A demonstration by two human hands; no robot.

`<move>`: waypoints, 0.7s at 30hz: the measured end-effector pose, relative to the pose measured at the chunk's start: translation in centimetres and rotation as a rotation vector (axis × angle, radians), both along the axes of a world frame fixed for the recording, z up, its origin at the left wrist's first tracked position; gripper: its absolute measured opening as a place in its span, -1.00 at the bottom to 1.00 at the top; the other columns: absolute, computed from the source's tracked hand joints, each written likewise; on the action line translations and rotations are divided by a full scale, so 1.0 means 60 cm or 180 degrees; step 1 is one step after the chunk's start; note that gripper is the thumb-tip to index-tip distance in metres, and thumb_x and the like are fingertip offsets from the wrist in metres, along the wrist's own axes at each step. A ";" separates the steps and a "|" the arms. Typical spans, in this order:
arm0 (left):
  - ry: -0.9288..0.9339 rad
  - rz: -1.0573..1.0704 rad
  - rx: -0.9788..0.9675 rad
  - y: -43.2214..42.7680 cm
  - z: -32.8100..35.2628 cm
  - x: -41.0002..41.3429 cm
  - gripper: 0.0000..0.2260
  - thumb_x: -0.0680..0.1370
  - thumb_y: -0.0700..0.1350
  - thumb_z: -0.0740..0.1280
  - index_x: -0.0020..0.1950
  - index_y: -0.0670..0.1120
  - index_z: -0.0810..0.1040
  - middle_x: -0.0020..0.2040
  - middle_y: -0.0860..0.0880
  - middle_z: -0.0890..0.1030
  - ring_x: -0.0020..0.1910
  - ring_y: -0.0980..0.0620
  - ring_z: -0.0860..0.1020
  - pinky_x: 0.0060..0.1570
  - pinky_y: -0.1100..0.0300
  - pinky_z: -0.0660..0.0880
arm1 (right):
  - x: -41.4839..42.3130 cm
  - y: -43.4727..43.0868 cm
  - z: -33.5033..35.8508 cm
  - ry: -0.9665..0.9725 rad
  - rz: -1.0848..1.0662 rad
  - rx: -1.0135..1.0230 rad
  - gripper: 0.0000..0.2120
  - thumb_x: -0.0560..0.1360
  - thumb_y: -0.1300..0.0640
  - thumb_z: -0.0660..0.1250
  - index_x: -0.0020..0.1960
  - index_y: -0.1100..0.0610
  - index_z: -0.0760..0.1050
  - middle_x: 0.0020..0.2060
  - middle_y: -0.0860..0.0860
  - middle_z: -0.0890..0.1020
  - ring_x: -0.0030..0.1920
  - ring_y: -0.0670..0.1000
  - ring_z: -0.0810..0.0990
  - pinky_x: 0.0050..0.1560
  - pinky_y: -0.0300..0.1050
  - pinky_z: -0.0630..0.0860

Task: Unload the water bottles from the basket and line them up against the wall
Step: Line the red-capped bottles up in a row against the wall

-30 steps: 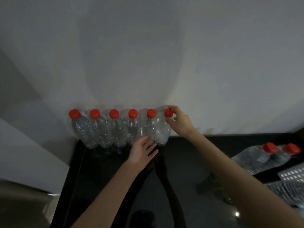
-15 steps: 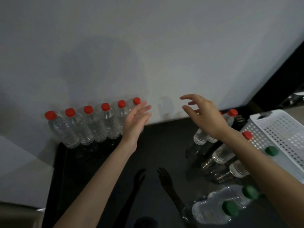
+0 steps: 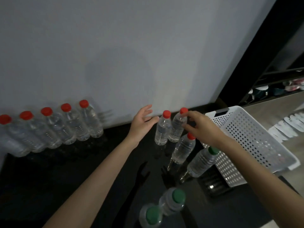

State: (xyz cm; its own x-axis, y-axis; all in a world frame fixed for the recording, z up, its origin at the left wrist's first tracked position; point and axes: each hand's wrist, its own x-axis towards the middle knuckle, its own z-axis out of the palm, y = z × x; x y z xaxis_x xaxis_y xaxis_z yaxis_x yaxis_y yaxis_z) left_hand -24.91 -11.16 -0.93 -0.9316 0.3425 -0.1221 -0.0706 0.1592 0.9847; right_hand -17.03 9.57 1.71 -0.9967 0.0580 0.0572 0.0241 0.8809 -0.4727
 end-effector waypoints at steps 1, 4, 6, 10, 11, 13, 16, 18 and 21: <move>0.0005 0.0011 -0.0130 0.020 -0.011 -0.002 -0.44 0.51 -0.09 0.42 0.48 0.05 0.31 0.43 -0.02 0.41 0.26 0.09 0.45 0.13 0.30 0.39 | 0.001 0.017 -0.012 -0.0120 0.0139 0.0039 -0.66 0.52 0.03 0.35 0.27 0.01 0.46 0.16 -0.03 0.54 -0.01 -0.07 0.55 0.06 -0.10 0.52; -0.0164 0.0032 -0.0419 0.074 -0.041 -0.015 -0.33 0.48 -0.09 0.46 0.52 0.07 0.22 0.49 -0.07 0.32 0.43 -0.08 0.33 0.37 -0.01 0.33 | 0.004 0.054 -0.037 -0.0478 0.0400 0.0102 -0.62 0.49 -0.01 0.38 0.28 -0.02 0.44 0.18 -0.04 0.52 0.00 -0.08 0.54 0.07 -0.11 0.54; -0.0271 -0.0020 -0.0520 0.103 -0.058 -0.024 -0.28 0.46 -0.12 0.47 0.53 0.04 0.20 0.49 -0.08 0.31 0.45 -0.10 0.31 0.41 -0.11 0.30 | 0.002 0.069 -0.052 -0.0656 0.0527 0.0069 -0.60 0.48 -0.02 0.40 0.29 -0.02 0.45 0.16 -0.06 0.51 0.04 -0.06 0.55 0.10 -0.11 0.54; -0.0270 0.0078 -0.0772 0.144 -0.091 -0.043 -0.29 0.41 -0.16 0.51 0.48 -0.05 0.28 0.38 -0.08 0.45 0.37 -0.08 0.41 0.37 -0.10 0.35 | -0.006 0.092 -0.076 -0.0855 0.0802 -0.0018 -0.64 0.44 0.02 0.44 0.20 -0.02 0.47 0.03 -0.09 0.58 -0.03 -0.08 0.56 0.05 -0.11 0.56; -0.0259 0.0127 -0.0867 0.148 -0.097 -0.048 -0.33 0.40 -0.17 0.52 0.45 -0.07 0.31 0.33 -0.09 0.48 0.34 -0.08 0.44 0.35 -0.07 0.38 | -0.009 0.096 -0.083 -0.0863 0.0836 -0.0034 -0.66 0.43 0.02 0.44 0.18 -0.02 0.47 0.00 -0.09 0.59 -0.04 -0.09 0.57 0.04 -0.09 0.57; -0.0213 0.0149 -0.1081 0.149 -0.110 -0.054 -0.42 0.39 -0.18 0.53 0.36 -0.09 0.39 0.25 -0.09 0.54 0.28 -0.10 0.49 0.28 0.00 0.42 | -0.013 0.102 -0.093 -0.0897 0.0863 -0.0147 -0.68 0.42 0.02 0.45 0.14 -0.03 0.47 -0.04 -0.09 0.62 -0.06 -0.08 0.60 0.04 -0.03 0.58; -0.0066 0.0125 -0.1319 0.147 -0.125 -0.054 -0.44 0.36 -0.15 0.55 0.30 -0.08 0.43 0.20 -0.08 0.57 0.23 -0.08 0.52 0.23 0.01 0.45 | -0.018 0.102 -0.101 -0.0927 0.0936 -0.0282 -0.70 0.42 0.02 0.46 0.10 -0.03 0.47 -0.07 -0.08 0.63 -0.07 -0.08 0.61 0.03 -0.01 0.59; 0.0089 0.0201 -0.1460 0.146 -0.131 -0.052 -0.45 0.34 -0.12 0.57 0.27 -0.05 0.45 0.17 -0.06 0.59 0.20 -0.07 0.54 0.22 -0.02 0.48 | -0.021 0.098 -0.105 -0.0928 0.0954 -0.0378 -0.73 0.44 0.02 0.45 0.08 -0.01 0.45 -0.09 -0.07 0.61 -0.09 -0.09 0.60 0.02 -0.03 0.58; 0.0260 0.0391 -0.1580 0.140 -0.131 -0.049 -0.51 0.31 -0.10 0.59 0.18 -0.03 0.51 0.10 -0.02 0.62 0.14 -0.04 0.57 0.18 -0.01 0.51 | -0.026 0.088 -0.105 -0.0901 0.0925 -0.0389 -0.74 0.49 0.02 0.39 0.10 0.03 0.40 -0.11 -0.06 0.59 -0.13 -0.09 0.58 -0.05 -0.12 0.54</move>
